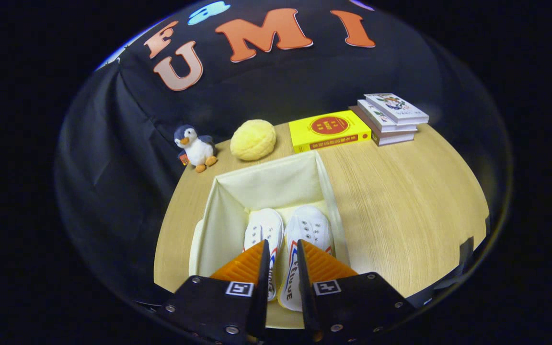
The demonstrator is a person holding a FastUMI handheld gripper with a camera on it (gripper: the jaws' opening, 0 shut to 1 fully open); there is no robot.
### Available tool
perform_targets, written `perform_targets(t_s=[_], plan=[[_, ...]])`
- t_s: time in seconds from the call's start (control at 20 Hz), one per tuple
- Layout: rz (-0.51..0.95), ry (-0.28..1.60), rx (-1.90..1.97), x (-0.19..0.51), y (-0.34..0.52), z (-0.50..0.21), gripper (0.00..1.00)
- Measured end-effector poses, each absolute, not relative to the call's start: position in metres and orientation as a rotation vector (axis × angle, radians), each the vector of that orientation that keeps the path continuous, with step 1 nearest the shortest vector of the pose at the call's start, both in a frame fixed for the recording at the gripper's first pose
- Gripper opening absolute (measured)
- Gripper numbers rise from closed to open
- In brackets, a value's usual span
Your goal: Open the storage box then place both shoes into the box .Put the left shoe in first, then the right shoe, with the right side of both shoes facing outward in a uniform manner.
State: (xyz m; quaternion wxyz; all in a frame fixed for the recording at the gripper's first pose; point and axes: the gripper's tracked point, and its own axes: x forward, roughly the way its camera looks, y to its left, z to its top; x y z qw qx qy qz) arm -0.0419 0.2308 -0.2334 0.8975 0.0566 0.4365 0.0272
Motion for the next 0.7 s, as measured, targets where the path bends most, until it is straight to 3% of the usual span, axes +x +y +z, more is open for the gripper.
perform_targets(t_s=[0.05,0.1,0.25,0.3,0.35,0.7], plan=[[0.058,0.88,0.104,-0.038,0.229,-0.223,0.38],[0.057,0.857,0.089,-0.036,0.227,-0.212,0.52],[0.042,0.793,0.048,-0.035,0.212,-0.181,0.75],[0.036,0.766,0.041,-0.034,0.207,-0.169,0.91],[0.022,0.743,0.028,-0.034,0.199,-0.158,0.97],[-0.025,0.549,-0.033,-0.04,0.147,-0.07,0.99]])
